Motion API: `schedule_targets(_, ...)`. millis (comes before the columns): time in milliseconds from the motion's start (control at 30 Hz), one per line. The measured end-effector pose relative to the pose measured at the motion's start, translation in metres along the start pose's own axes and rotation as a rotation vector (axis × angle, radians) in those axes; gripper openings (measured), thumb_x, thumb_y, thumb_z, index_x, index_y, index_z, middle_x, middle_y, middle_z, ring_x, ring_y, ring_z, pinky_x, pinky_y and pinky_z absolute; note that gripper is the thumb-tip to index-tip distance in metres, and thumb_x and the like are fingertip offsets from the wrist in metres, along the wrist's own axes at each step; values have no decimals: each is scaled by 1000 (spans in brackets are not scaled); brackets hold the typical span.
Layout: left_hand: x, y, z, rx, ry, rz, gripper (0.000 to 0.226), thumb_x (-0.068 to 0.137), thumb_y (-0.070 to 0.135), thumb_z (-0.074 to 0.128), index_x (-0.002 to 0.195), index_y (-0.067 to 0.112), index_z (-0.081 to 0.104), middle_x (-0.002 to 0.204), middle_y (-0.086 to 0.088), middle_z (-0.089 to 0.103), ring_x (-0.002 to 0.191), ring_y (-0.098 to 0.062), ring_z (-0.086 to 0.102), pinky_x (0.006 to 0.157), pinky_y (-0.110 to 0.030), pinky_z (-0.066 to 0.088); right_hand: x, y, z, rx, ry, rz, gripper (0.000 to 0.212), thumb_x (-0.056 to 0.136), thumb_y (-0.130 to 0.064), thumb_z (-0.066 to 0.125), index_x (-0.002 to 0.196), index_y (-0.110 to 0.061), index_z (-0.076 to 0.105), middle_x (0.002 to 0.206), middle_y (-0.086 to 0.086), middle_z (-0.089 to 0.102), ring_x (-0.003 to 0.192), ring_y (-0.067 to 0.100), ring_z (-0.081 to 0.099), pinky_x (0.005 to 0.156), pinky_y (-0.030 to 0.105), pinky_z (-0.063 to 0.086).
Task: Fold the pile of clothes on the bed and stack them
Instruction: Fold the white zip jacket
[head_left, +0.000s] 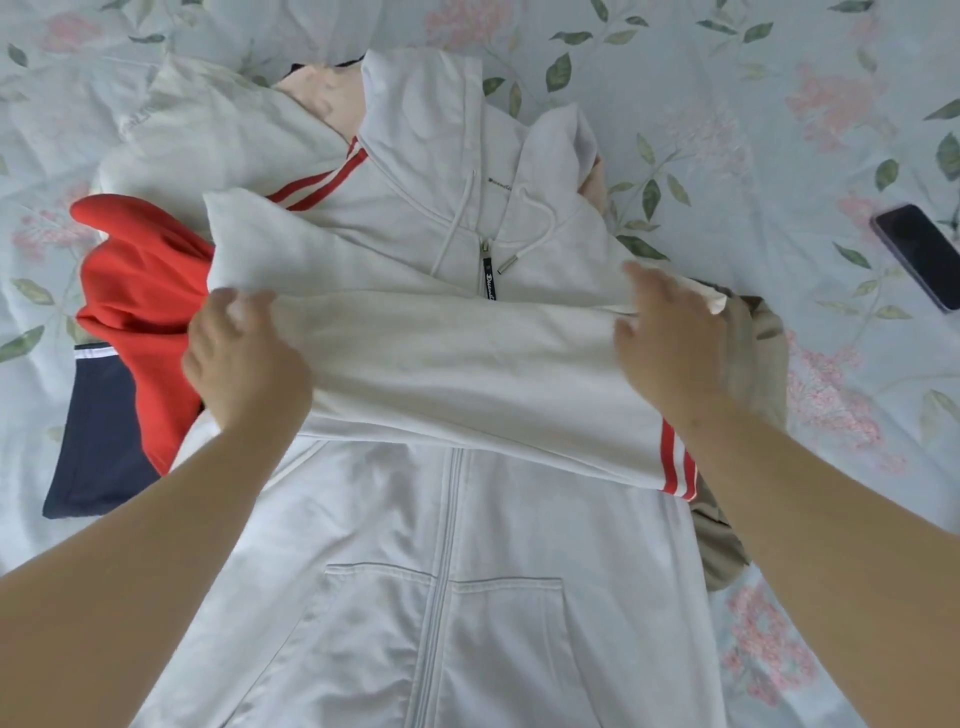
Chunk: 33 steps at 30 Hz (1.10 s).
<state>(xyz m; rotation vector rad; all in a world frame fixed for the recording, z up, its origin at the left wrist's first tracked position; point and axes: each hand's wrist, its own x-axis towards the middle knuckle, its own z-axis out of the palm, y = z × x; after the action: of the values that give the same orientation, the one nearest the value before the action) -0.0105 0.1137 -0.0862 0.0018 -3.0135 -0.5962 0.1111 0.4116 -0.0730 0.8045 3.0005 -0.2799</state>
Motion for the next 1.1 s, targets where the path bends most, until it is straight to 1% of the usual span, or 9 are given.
schedule_targets(67,-7,17,12,87,-95,313,53,90,17,52,142,18,40,155,-11,24,144,-32,15,112,-47,13,-1,-14,14,21,-218,-93,42,97,-27,41,138,-25,41,140,3,45,129,30,37,103,44,29)
schedule_targets(133,-8,28,31,187,-247,467,58,95,43,37,149,27,22,159,-3,10,147,-26,0,115,-47,2,2,-21,24,79,-222,-25,35,98,-30,37,129,-23,51,134,3,51,126,28,39,102,41,28)
schedule_targets(333,7,30,91,299,-363,453,71,84,68,2,148,40,-5,160,7,-4,145,-22,-14,114,-49,-8,51,-37,26,280,147,94,31,96,-25,45,123,-14,56,126,9,56,119,32,46,93,39,34)
schedule_targets(600,6,17,119,248,-303,449,66,84,67,-7,143,40,-20,159,9,-6,143,-18,-20,110,-41,-18,162,-56,25,922,25,422,52,90,-41,54,130,-12,40,103,-4,46,95,16,46,79,27,42)
schedule_targets(733,4,16,121,236,-307,457,62,84,66,-7,138,41,-23,159,8,-5,143,-17,-20,108,-38,-21,182,-60,22,1093,-29,520,47,87,-28,66,124,-7,46,105,0,53,89,13,52,83,25,44)
schedule_targets(900,11,13,117,114,-357,437,65,81,64,1,143,47,-8,159,13,-2,144,-13,-16,108,-27,-20,158,-72,-1,910,90,-38,52,89,-3,47,141,-10,42,140,0,49,126,8,45,107,20,34)
schedule_targets(967,16,12,110,-32,-398,428,68,79,57,11,146,46,12,157,16,6,145,-9,-11,108,-23,-18,122,-67,-3,593,153,-374,49,85,-3,40,131,-12,56,126,0,59,122,21,51,109,34,33)
schedule_targets(1033,19,14,103,-291,-452,325,63,79,41,23,139,38,39,148,22,23,143,-4,2,111,-25,-9,76,-54,6,249,132,-643,44,80,-5,39,111,-15,69,93,8,65,93,36,60,87,45,44)
schedule_targets(1100,25,21,87,-720,-503,-27,46,85,33,31,119,29,62,132,24,42,133,0,27,111,-25,10,35,-39,19,6,69,-688,35,78,-1,52,103,-17,71,82,10,60,84,35,59,78,43,42)
